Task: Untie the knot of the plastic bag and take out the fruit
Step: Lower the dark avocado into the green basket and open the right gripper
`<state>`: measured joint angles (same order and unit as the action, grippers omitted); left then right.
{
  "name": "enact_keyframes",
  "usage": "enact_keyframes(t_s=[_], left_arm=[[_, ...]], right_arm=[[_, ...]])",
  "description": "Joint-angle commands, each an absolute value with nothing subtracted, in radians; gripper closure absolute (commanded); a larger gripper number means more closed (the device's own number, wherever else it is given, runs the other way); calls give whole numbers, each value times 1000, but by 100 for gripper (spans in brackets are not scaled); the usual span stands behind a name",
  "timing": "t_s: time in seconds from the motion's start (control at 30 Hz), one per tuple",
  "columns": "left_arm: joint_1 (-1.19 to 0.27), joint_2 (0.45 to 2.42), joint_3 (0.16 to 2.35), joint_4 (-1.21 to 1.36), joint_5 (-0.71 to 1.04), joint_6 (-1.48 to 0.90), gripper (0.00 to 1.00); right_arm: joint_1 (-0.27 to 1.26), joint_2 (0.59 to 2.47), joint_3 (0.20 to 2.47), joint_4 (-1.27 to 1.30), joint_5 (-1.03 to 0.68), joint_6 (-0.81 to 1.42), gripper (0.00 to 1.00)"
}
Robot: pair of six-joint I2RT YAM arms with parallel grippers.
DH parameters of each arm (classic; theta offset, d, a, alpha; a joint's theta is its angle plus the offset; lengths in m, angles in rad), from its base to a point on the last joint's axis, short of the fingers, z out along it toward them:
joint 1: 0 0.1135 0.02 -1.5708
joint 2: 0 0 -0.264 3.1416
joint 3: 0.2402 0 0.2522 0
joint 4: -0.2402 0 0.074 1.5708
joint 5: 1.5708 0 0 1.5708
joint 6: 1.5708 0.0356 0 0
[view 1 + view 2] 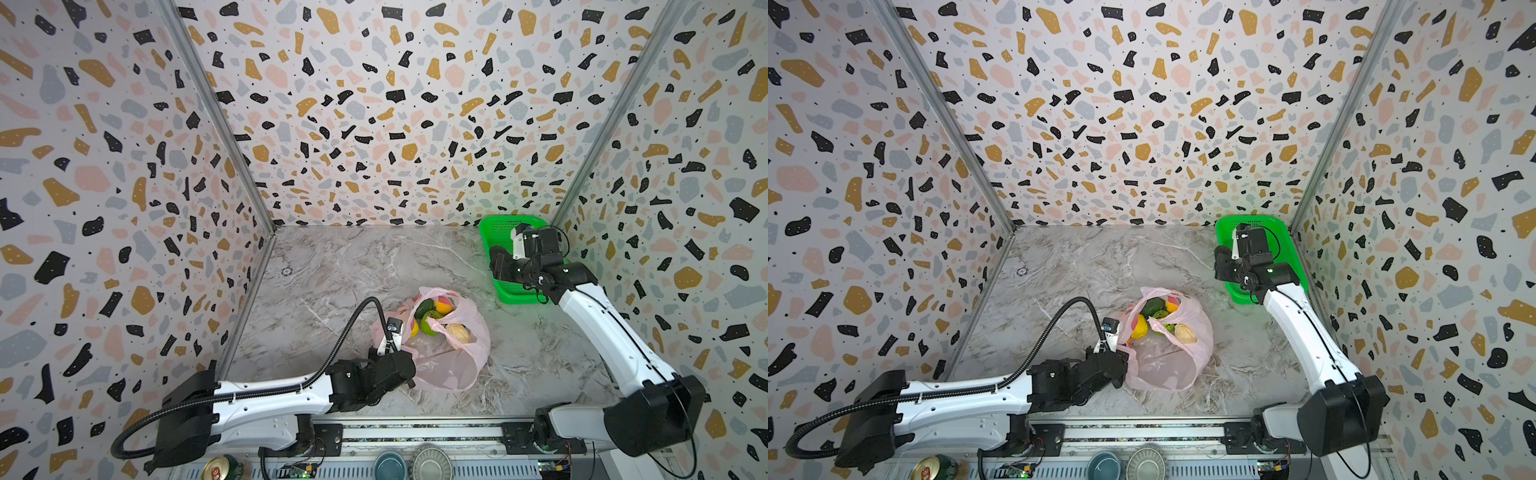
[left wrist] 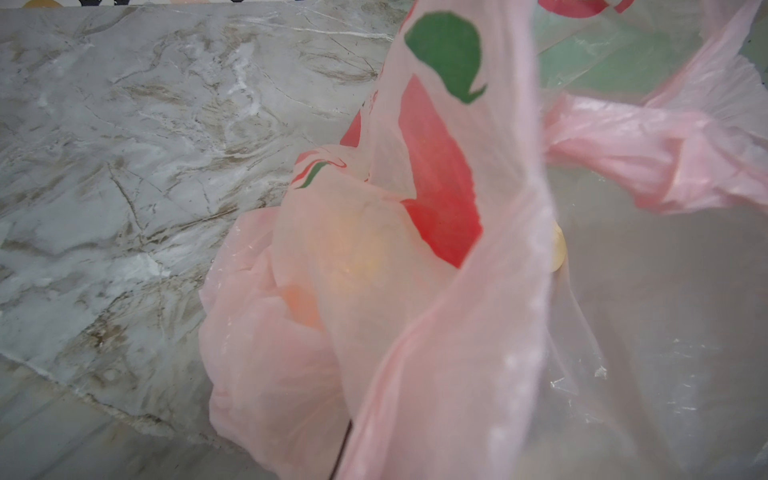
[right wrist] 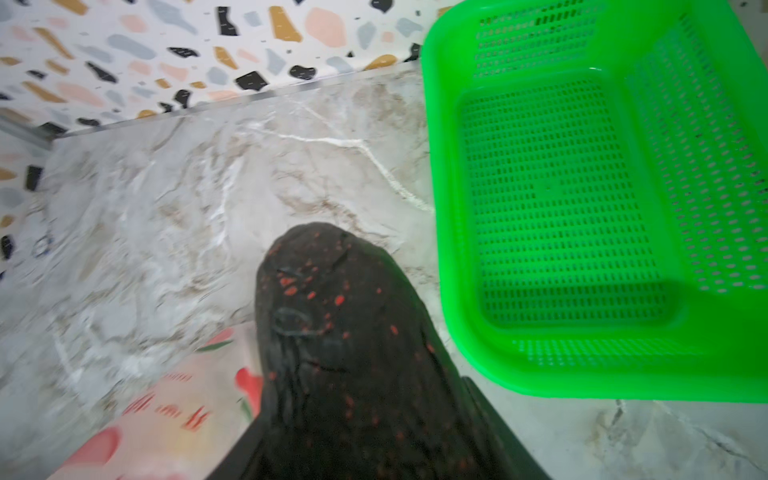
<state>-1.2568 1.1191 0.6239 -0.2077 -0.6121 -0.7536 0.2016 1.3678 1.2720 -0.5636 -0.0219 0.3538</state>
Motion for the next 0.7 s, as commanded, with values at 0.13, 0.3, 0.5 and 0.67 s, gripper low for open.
enact_keyframes(t_s=[0.13, 0.3, 0.5, 0.67], left_arm=[[-1250, 1117, 652, -189, -627, -766, 100], [-1252, 1102, 643, -178, -634, -769, 100], [-1250, 1094, 639, -178, -626, -769, 100], [-1252, 1085, 632, -174, -629, -769, 100]], right_arm=[[52, 1582, 1296, -387, -10, 318, 64], [23, 1753, 1356, -352, -2, 313, 64], [27, 1913, 1445, -406, 40, 255, 58], [26, 1920, 1434, -403, 58, 237, 39]])
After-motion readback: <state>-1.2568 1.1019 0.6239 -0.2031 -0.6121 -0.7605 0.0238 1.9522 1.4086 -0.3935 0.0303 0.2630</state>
